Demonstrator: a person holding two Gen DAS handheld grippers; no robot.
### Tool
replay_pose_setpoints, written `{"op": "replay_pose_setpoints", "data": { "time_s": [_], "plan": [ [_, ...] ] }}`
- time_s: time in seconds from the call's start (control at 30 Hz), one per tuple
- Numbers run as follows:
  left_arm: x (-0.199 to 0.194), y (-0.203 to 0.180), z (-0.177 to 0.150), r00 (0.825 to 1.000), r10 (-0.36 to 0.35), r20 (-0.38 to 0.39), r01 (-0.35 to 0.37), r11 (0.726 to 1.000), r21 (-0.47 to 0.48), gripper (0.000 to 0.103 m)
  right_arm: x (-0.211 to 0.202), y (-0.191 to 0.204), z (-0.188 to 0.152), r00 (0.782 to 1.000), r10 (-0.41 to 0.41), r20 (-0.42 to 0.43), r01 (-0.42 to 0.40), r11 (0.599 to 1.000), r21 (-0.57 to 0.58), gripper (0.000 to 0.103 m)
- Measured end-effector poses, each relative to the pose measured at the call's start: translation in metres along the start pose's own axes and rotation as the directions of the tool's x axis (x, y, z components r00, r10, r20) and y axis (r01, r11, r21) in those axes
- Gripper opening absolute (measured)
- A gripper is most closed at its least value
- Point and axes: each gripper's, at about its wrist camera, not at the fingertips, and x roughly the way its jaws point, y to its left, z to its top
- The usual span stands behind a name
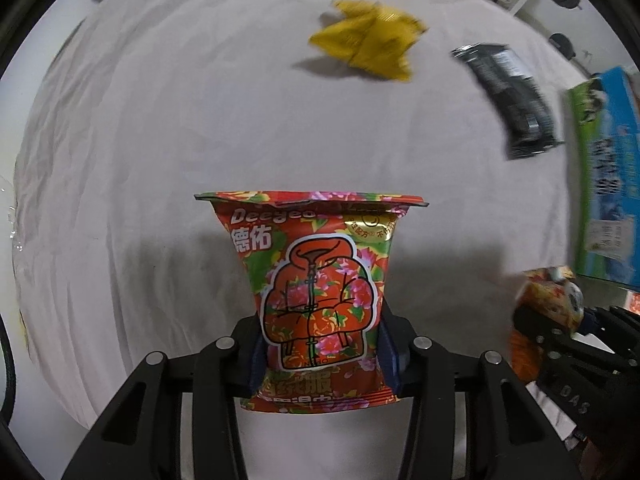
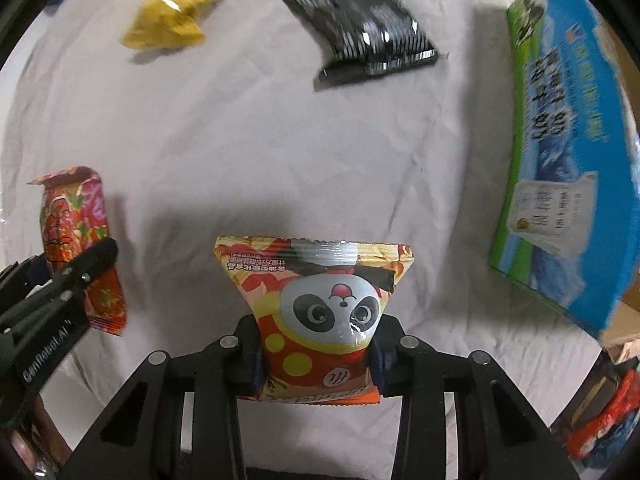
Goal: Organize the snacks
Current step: 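Carry the red bag and panda bag with both tools over the box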
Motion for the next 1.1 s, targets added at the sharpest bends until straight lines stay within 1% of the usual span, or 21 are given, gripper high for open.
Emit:
{"op": "replay_pose_setpoints", "data": {
  "time_s": [0.17, 0.23, 0.3, 0.4, 0.53, 0.6, 0.63, 0.73, 0.83, 0.87, 0.93, 1.0, 1.03, 1.1],
  "plan": [
    [-0.04, -0.021, -0.009, 0.996, -0.035, 0.082, 0.033, 0.999, 0.032, 0.042, -0.046, -0.005, -0.02, 0.997, 0.031, 0.074, -0.029, 0.999, -0.019, 0.04],
    [-0.063, -0.031, -0.012, 0.991, -0.064, 0.116, 0.059, 0.997, 0.042, 0.042, -0.065, -0.012, -0.029, 0.993, 0.053, 0.102, -0.051, 0.998, -0.021, 0.04],
    [-0.082, -0.039, -0.015, 0.986, -0.078, 0.145, 0.07, 0.996, 0.059, 0.042, -0.082, -0.019, -0.038, 0.989, 0.069, 0.128, -0.067, 0.998, -0.017, 0.04],
    [-0.118, -0.057, -0.018, 0.972, -0.118, 0.201, 0.099, 0.99, 0.098, 0.042, -0.113, -0.047, -0.054, 0.98, 0.097, 0.174, -0.098, 0.995, -0.003, 0.04],
    [-0.156, -0.078, -0.015, 0.953, -0.174, 0.249, 0.142, 0.98, 0.141, 0.042, -0.153, -0.078, -0.075, 0.963, 0.126, 0.237, -0.137, 0.99, 0.032, 0.04],
    [-0.174, -0.091, -0.016, 0.941, -0.21, 0.266, 0.171, 0.972, 0.163, 0.042, -0.166, -0.095, -0.077, 0.954, 0.136, 0.266, -0.156, 0.986, 0.053, 0.04],
    [-0.18, -0.097, -0.016, 0.937, -0.222, 0.269, 0.18, 0.968, 0.173, 0.042, -0.172, -0.109, -0.079, 0.949, 0.137, 0.284, -0.162, 0.985, 0.066, 0.04],
    [-0.204, -0.126, -0.019, 0.918, -0.281, 0.279, 0.223, 0.95, 0.22, 0.042, -0.192, -0.146, -0.09, 0.934, 0.133, 0.33, -0.179, 0.978, 0.111, 0.04],
    [-0.216, -0.156, -0.017, 0.903, -0.336, 0.267, 0.266, 0.926, 0.266, 0.042, -0.203, -0.187, -0.098, 0.923, 0.128, 0.363, -0.196, 0.968, 0.158, 0.04],
    [-0.218, -0.166, -0.015, 0.9, -0.349, 0.26, 0.275, 0.92, 0.279, 0.042, -0.204, -0.197, -0.097, 0.921, 0.124, 0.37, -0.199, 0.965, 0.171, 0.04],
    [-0.223, -0.186, -0.011, 0.896, -0.368, 0.246, 0.29, 0.908, 0.302, 0.042, -0.212, -0.224, -0.102, 0.916, 0.108, 0.387, -0.2, 0.958, 0.205, 0.04],
    [-0.223, -0.21, -0.005, 0.897, -0.376, 0.233, 0.292, 0.899, 0.326, 0.042, -0.215, -0.249, -0.103, 0.913, 0.094, 0.397, -0.2, 0.952, 0.233, 0.04],
    [-0.224, -0.218, -0.001, 0.898, -0.375, 0.23, 0.29, 0.898, 0.332, 0.042, -0.216, -0.264, -0.103, 0.912, 0.084, 0.401, -0.197, 0.948, 0.25, 0.04],
    [-0.216, -0.242, 0.011, 0.908, -0.361, 0.215, 0.273, 0.896, 0.35, 0.042, -0.211, -0.29, -0.098, 0.915, 0.062, 0.4, -0.184, 0.944, 0.274, 0.04]
  ]
}}
